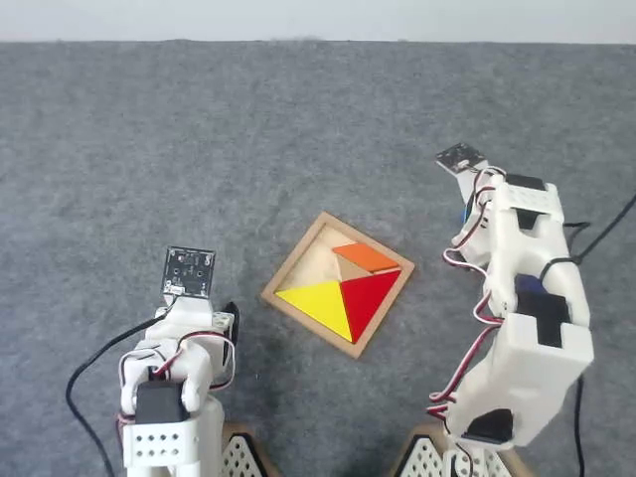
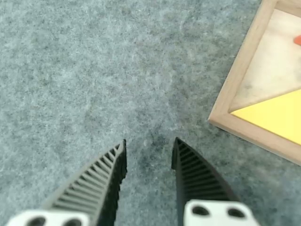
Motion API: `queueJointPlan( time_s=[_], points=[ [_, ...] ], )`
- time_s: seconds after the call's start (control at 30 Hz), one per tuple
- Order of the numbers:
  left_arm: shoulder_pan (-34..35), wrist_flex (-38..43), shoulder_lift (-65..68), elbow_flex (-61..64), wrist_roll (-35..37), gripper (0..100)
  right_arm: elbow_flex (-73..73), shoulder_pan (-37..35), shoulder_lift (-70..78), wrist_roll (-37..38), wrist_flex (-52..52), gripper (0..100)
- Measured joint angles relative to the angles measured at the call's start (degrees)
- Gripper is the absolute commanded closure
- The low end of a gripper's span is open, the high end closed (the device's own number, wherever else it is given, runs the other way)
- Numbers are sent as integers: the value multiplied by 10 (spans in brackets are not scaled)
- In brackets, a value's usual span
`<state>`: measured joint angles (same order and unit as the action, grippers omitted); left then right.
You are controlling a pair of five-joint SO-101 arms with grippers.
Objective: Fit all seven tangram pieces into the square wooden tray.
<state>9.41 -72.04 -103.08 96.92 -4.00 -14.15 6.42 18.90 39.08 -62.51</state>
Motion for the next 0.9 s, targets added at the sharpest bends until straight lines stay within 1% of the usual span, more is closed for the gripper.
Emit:
queueJointPlan(
  time_s=[0.17, 0.27, 0.4, 0.57, 0.7, 0.9],
  points=[
    [0, 0, 0, 0, 0, 847, 3, -1, 0, 0, 0, 915],
    [0, 0, 0, 0, 0, 847, 8, -1, -5, -18, -4, 916],
    [0, 0, 0, 0, 0, 847, 25, -17, -35, -27, -56, 916],
    [0, 0, 0, 0, 0, 847, 39, -92, -94, -44, -113, 916],
    [0, 0, 0, 0, 0, 847, 39, -165, -121, -73, -122, 915],
    [0, 0, 0, 0, 0, 847, 47, -275, -122, -107, -123, 916]
  ],
)
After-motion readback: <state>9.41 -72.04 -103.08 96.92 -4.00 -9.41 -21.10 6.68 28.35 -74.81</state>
